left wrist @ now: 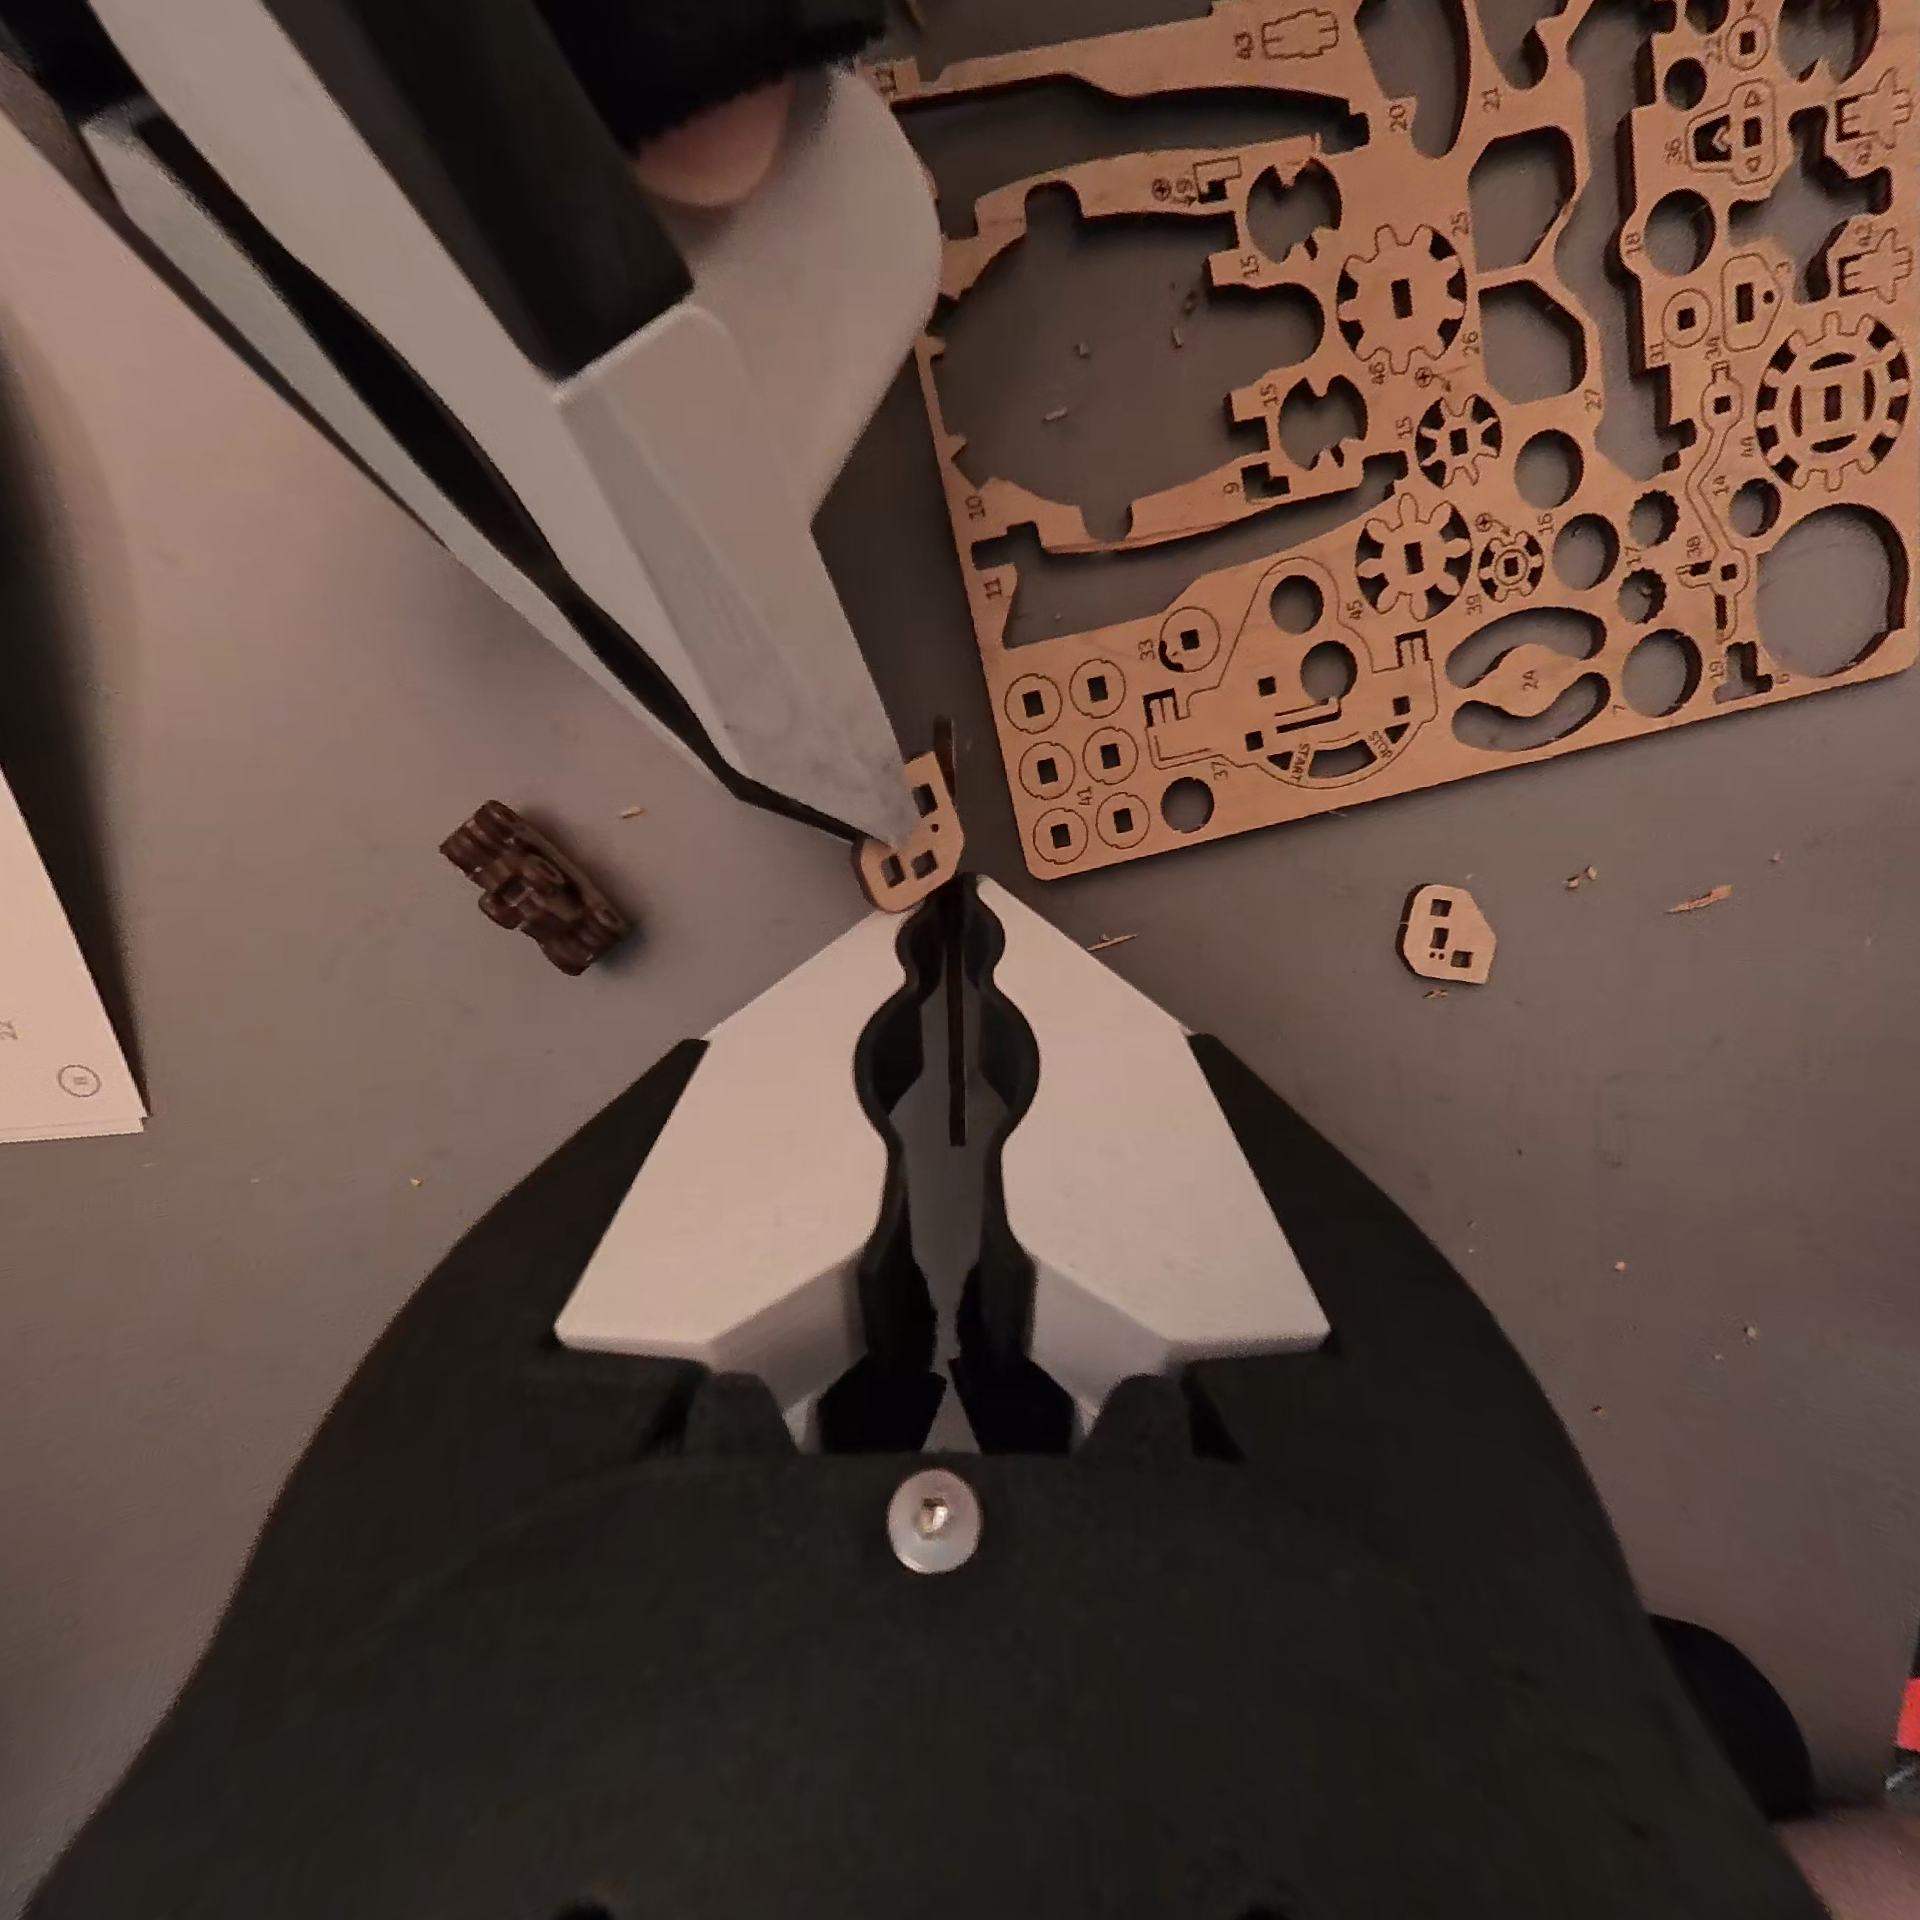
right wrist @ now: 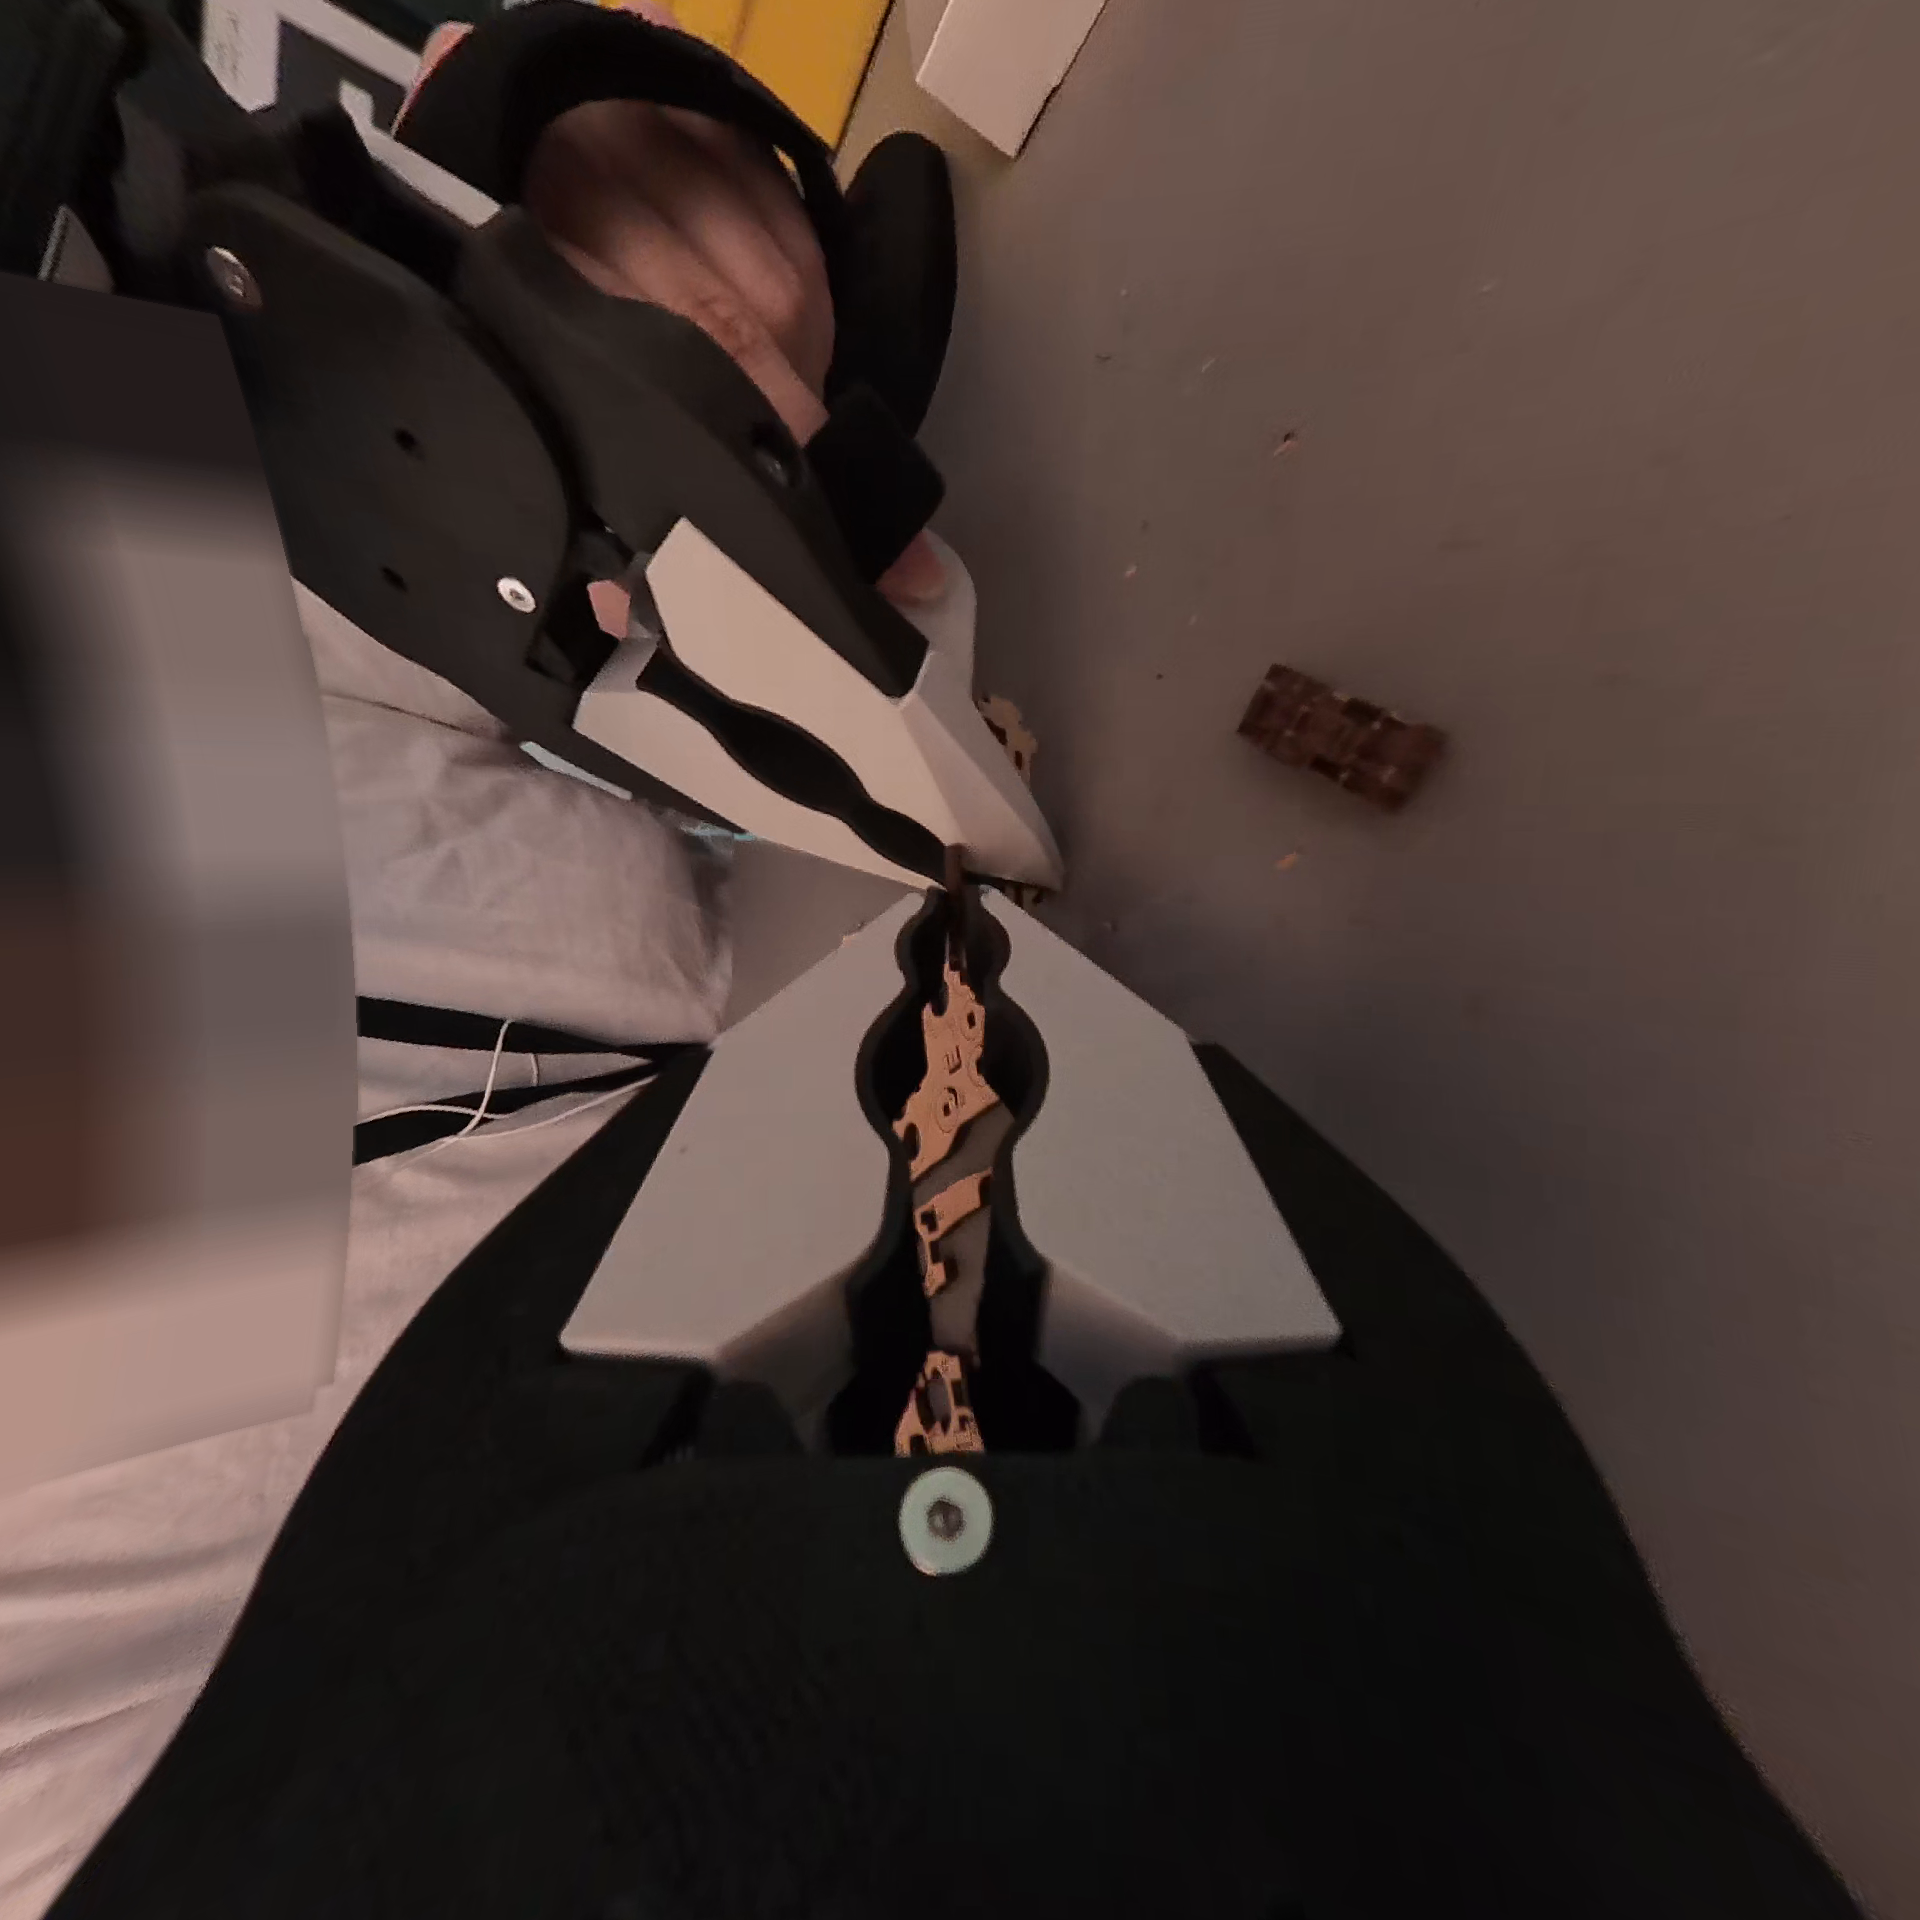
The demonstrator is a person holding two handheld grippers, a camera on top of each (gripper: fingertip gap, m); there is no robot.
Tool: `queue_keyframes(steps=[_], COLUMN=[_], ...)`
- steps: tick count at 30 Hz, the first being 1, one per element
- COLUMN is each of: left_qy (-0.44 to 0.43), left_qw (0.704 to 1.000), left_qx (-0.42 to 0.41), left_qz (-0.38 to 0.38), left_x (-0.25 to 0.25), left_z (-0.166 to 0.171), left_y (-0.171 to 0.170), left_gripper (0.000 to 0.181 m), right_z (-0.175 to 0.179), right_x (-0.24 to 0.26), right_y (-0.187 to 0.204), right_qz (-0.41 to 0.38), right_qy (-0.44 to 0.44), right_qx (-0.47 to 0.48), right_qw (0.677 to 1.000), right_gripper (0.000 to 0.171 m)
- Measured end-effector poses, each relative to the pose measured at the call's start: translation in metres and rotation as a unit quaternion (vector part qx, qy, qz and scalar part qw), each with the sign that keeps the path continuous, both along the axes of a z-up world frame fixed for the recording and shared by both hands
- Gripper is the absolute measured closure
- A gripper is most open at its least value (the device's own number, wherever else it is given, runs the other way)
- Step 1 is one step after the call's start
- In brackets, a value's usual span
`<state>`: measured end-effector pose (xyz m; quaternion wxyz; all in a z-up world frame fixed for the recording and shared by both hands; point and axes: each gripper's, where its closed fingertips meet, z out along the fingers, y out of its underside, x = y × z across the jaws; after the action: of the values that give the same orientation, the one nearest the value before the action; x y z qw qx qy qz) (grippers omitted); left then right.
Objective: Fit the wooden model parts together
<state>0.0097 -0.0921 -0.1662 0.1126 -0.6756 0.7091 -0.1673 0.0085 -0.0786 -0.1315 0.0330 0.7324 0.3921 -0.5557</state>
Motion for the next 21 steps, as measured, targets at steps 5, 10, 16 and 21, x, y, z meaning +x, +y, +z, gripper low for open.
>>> queue_keyframes(steps=[5, 10, 16, 21], left_qy=[-0.008, -0.024, -0.026, -0.03], left_qw=[1.0, 0.999, 0.999, 0.999], left_qx=[0.004, -0.023, -0.024, -0.029], left_qz=[-0.008, -0.002, -0.001, 0.005], left_x=[-0.001, -0.002, -0.003, -0.004], left_z=[0.0, 0.001, 0.001, 0.001], left_y=[-0.001, -0.002, -0.002, 0.0], left_gripper=[0.181, 0.181, 0.181, 0.181], right_z=[0.0, 0.009, 0.0, -0.005], right_x=[0.004, 0.002, -0.005, -0.003], right_y=[-0.002, 0.012, 0.004, 0.006], right_qz=[-0.053, -0.115, -0.109, -0.121], right_qy=[0.013, 0.047, 0.04, 0.03], right_qx=[-0.027, -0.069, -0.096, -0.102], right_qw=[0.998, 0.99, 0.989, 0.987], right_gripper=[0.17, 0.17, 0.17, 0.171])
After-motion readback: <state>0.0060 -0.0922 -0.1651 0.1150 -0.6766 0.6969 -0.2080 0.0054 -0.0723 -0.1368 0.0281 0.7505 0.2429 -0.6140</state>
